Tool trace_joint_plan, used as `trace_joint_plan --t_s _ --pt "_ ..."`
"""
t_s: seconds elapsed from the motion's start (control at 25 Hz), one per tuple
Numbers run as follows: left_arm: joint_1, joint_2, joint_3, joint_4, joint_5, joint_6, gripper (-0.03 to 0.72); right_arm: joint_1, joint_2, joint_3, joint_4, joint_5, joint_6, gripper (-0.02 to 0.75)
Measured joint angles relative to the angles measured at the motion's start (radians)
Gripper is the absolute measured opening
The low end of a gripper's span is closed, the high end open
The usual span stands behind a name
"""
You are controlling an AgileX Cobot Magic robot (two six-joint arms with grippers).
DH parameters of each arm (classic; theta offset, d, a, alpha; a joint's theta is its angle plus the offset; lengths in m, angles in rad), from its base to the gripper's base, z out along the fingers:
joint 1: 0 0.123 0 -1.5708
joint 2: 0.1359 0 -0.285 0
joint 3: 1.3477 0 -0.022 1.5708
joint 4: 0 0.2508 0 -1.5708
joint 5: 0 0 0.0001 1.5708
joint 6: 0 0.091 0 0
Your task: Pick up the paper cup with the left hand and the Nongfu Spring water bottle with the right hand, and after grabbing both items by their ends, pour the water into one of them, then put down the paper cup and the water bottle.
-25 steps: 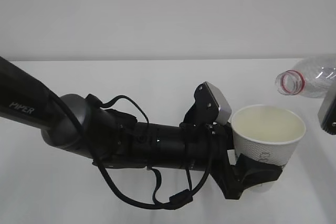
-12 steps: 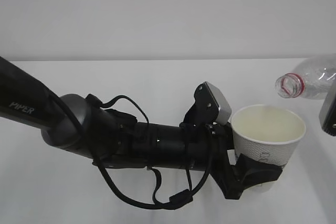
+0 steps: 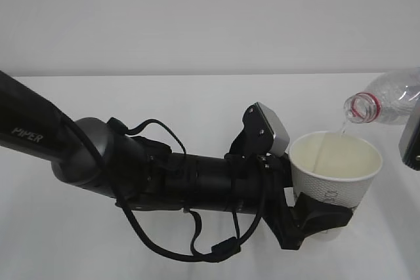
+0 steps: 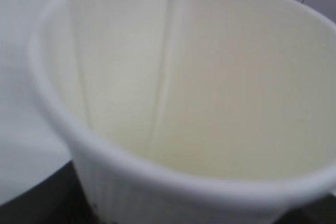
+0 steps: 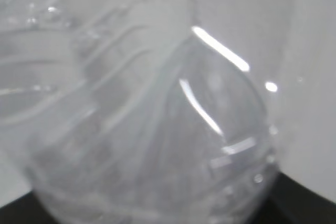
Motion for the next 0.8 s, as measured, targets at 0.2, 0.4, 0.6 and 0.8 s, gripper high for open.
trace_joint_plan --t_s 0.2,0.4,0.6,0.8 --pt "0.0 0.0 0.0 0.0 0.0 0.0 0.534 0.0 0.0 0.0 0.0 -0.006 -0.002 0.463" --pt "0.0 0.0 0.0 0.0 0.0 0.0 0.534 0.0 0.0 0.0 0.0 -0.006 -0.002 0.463" --pt "0.0 0.0 0.0 0.0 0.0 0.0 0.534 0.0 0.0 0.0 0.007 -0.006 -0.002 0.463" --pt "0.0 0.0 0.0 0.0 0.0 0.0 0.534 0.0 0.0 0.0 0.007 -0.006 -0.002 0.463"
